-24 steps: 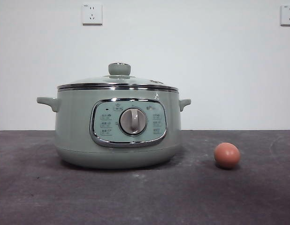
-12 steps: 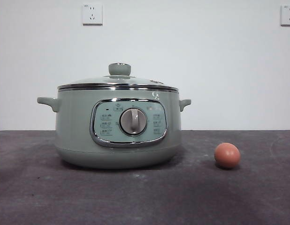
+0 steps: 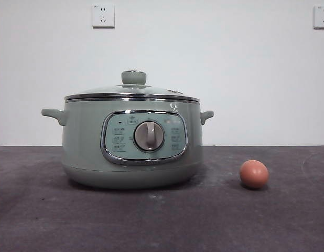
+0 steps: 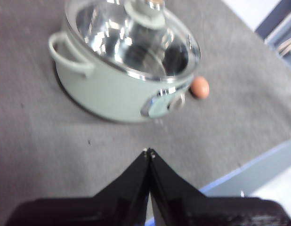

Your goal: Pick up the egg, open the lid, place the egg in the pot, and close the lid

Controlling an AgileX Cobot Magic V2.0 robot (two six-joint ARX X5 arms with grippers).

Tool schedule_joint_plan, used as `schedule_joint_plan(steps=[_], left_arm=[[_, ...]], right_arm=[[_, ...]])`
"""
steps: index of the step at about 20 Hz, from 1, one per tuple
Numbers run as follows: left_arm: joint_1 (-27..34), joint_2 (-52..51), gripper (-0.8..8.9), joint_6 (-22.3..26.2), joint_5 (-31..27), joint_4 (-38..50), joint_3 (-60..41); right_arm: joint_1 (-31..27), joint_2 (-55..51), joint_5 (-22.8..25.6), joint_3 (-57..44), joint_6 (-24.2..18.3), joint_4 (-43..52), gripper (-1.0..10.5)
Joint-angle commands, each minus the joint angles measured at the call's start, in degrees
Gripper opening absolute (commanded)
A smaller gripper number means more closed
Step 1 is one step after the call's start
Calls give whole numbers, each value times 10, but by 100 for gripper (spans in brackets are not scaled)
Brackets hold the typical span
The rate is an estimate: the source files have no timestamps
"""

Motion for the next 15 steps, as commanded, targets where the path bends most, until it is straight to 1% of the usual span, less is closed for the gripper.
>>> schedule_joint_plan(steps=[1, 3, 7, 8, 9, 10, 11, 12, 15], left_arm=[[1, 21, -7, 53, 10, -39, 21], [1, 30, -7, 61, 10, -50, 30], [1, 32, 0, 61, 9, -49, 31], [1, 32, 6, 61, 9, -49, 31], [1, 32, 101, 59, 8, -49, 31], [1, 32, 288, 56, 7, -49, 31], [1, 32, 538, 46, 4, -49, 31], [1, 32, 665, 44, 0, -49, 31], [1, 32, 664, 42, 0, -57, 31]], right_arm=[[1, 10, -1, 7, -37, -22, -11], [1, 14, -1, 7, -38, -30, -11], [1, 14, 0, 7, -38, -30, 8], [1, 14, 0, 7, -38, -30, 37], [1, 14, 0, 7, -36, -30, 159], [1, 14, 0, 7, -35, -30, 309], [1, 14, 0, 7, -29, -30, 482], [1, 14, 0, 7, -23, -30, 588], [1, 14, 0, 7, -21, -30, 599]])
